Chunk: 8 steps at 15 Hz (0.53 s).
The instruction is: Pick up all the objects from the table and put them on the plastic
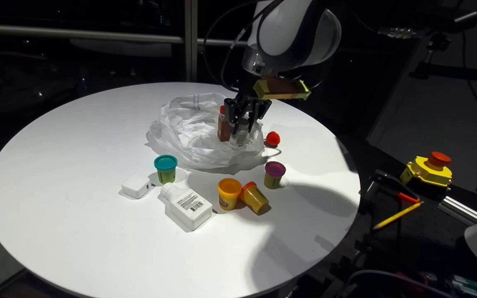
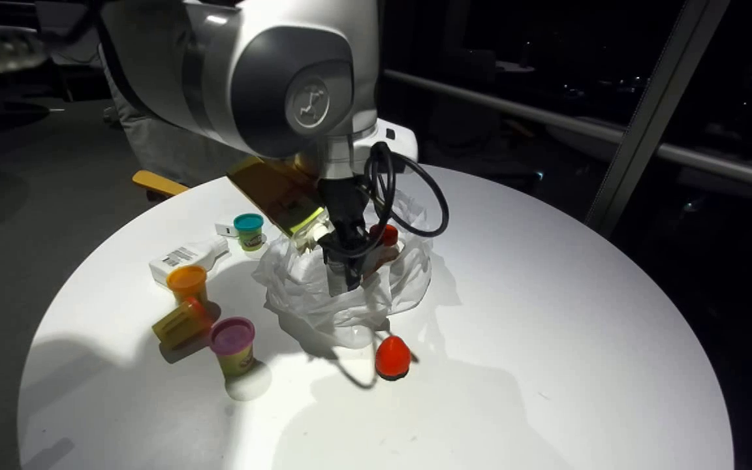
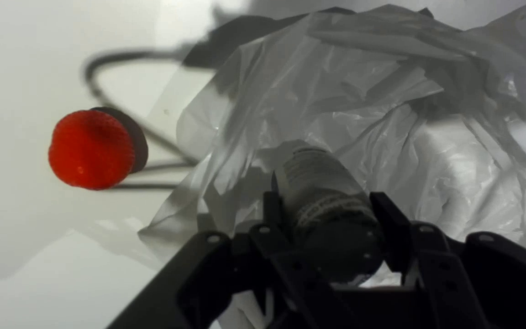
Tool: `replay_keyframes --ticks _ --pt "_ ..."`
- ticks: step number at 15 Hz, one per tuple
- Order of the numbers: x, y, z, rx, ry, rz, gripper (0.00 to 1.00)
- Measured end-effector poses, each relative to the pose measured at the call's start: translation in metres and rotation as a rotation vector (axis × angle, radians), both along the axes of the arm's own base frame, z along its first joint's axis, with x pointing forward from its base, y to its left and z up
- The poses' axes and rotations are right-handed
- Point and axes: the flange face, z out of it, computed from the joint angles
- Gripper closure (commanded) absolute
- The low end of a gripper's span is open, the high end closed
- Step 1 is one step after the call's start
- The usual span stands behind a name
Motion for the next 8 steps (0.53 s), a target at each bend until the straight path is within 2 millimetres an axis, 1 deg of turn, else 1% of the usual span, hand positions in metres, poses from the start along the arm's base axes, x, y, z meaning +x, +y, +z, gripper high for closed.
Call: replay_keyframes --ticks 1,2,4,5,6,8 --pt "0.003 -0.001 -0.008 -0.004 0.0 -0.001 0.24" --pt "0.006 -0.001 -0.016 -0.007 0.0 0.0 0.22" --pt "0.011 -0.002 -0.019 -0.013 -0.008 0.001 0.1" --pt "0.011 0.0 -0.019 -0.014 -0.009 0.004 0.02" --pt "0.011 0.002 -0.017 -0.014 -0.013 0.01 0.0" --pt "0.006 0.01 -0.005 -0.022 -0.022 0.038 0.0"
